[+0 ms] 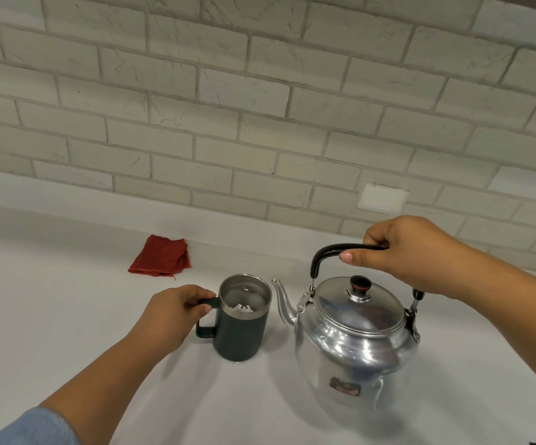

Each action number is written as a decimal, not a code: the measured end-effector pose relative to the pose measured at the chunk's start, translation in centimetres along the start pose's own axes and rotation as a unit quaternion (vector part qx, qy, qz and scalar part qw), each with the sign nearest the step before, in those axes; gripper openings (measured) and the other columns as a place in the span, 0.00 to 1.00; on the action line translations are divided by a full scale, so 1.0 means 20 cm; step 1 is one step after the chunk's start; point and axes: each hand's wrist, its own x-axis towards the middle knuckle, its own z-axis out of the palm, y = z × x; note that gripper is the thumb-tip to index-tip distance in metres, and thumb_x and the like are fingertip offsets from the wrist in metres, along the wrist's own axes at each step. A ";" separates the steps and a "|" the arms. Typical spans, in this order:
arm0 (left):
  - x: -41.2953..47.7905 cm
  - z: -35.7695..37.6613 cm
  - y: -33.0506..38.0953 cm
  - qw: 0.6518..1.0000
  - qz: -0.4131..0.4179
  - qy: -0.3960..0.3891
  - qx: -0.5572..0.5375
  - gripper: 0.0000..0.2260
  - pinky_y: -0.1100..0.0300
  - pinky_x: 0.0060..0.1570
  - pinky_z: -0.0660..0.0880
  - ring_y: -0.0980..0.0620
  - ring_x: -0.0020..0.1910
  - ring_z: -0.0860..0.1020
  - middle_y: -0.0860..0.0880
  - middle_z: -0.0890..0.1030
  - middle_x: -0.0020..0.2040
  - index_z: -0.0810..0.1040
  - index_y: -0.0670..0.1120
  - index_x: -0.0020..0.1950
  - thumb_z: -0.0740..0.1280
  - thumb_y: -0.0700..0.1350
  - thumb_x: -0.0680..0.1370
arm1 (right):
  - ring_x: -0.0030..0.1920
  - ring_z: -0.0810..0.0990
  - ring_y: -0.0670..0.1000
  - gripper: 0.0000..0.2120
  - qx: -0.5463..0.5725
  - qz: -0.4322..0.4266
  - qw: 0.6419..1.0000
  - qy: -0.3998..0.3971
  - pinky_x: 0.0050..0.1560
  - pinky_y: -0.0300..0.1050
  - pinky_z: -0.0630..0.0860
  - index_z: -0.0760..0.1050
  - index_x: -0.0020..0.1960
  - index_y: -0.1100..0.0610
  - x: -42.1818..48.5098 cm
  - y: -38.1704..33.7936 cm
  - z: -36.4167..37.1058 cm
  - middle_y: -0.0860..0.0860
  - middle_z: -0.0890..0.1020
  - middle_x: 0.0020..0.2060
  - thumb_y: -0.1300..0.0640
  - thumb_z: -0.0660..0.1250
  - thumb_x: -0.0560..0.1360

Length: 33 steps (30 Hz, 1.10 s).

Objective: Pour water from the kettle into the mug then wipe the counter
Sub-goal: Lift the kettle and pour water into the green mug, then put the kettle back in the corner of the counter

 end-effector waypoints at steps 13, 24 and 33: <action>-0.17 0.03 0.16 0.986 0.132 0.102 0.002 0.08 0.64 0.50 0.71 0.58 0.49 0.76 0.61 0.77 0.51 0.79 0.58 0.52 0.67 0.47 0.75 | 0.17 0.67 0.42 0.21 0.012 0.036 0.999 -0.004 0.18 0.33 0.62 0.74 0.30 0.54 -0.22 0.18 -0.06 0.46 0.69 0.17 0.37 0.73 0.62; -0.33 0.49 0.51 0.983 0.180 -0.038 0.017 0.09 0.71 0.39 0.71 0.71 0.44 0.77 0.73 0.79 0.44 0.78 0.65 0.42 0.67 0.49 0.75 | 0.19 0.66 0.44 0.19 0.046 0.043 0.998 0.012 0.21 0.39 0.65 0.75 0.32 0.54 -0.44 0.66 -0.28 0.47 0.69 0.20 0.40 0.74 0.63; -0.36 0.95 0.68 0.980 0.154 -0.114 0.058 0.06 0.70 0.42 0.71 0.72 0.47 0.76 0.64 0.82 0.44 0.79 0.65 0.43 0.67 0.52 0.74 | 0.20 0.63 0.44 0.16 0.098 0.079 0.992 0.013 0.21 0.37 0.62 0.77 0.34 0.55 -0.52 1.18 -0.47 0.45 0.67 0.19 0.43 0.75 0.65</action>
